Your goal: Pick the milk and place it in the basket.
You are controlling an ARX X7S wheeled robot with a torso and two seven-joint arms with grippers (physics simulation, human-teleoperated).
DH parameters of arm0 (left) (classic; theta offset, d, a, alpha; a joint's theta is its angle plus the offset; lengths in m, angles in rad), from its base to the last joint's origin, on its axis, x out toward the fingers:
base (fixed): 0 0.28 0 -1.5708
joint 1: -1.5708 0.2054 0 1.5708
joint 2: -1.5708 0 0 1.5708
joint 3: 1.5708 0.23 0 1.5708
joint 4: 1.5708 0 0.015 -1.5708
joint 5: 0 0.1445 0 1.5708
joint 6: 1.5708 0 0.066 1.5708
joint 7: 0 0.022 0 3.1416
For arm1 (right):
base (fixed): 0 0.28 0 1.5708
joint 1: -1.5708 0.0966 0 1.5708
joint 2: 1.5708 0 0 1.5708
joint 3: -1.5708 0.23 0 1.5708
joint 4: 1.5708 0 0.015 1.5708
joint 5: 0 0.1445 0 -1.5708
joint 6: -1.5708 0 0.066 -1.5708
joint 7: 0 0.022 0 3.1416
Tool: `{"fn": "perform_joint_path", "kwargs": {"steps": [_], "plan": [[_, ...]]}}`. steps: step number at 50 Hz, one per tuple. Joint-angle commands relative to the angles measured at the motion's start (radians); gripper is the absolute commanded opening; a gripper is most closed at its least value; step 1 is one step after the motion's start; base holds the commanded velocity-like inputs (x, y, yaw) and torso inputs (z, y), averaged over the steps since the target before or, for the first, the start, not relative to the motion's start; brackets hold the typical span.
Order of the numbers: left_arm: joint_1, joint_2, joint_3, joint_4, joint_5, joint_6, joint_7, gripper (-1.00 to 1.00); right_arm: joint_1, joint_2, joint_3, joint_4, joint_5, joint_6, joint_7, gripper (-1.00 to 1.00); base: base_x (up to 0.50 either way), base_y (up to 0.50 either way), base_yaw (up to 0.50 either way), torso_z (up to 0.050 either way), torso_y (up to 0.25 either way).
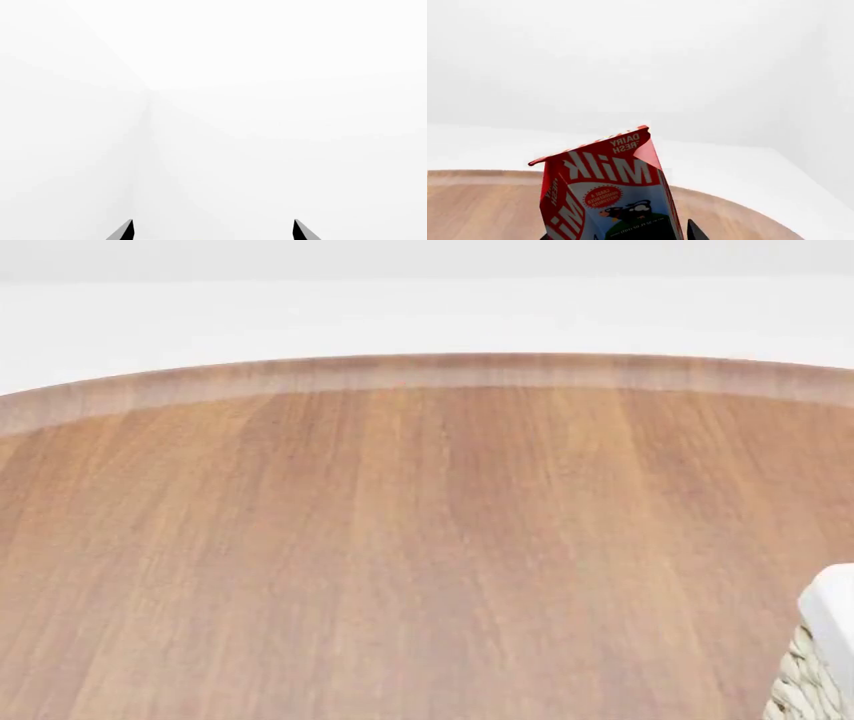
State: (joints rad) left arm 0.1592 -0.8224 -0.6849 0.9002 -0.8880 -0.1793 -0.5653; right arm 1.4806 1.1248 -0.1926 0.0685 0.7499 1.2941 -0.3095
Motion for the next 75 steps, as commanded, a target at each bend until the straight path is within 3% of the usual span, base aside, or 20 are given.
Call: {"fn": "perform_joint_path", "kwargs": {"steps": [1,30,49,75], "plan": [[0.009,0.02,-0.015,0.015,0.025,-0.005,0.024,1.0,-0.046,0.003,-0.026,-0.005,-0.046,0.046,-0.016,-1.0,0.0,0.0,0.0,0.0,0.0],[0.01,0.013,-0.02,0.015,0.018,-0.005,0.018,1.0,-0.217,0.05,-0.016,-0.078,0.096,0.157,-0.053,-1.0,0.0,0.0,0.0,0.001,0.001],[0.013,0.014,-0.02,0.014,0.019,0.0,0.021,1.0,-0.336,0.018,0.099,-0.011,0.112,0.134,0.059,-1.0,0.0,0.0,0.0,0.001,0.001],[0.011,0.017,-0.012,0.01,0.032,0.004,0.016,1.0,-0.435,0.014,0.113,0.008,0.085,0.058,0.106,-1.0,0.0,0.0,0.0,0.0,0.001]]}}
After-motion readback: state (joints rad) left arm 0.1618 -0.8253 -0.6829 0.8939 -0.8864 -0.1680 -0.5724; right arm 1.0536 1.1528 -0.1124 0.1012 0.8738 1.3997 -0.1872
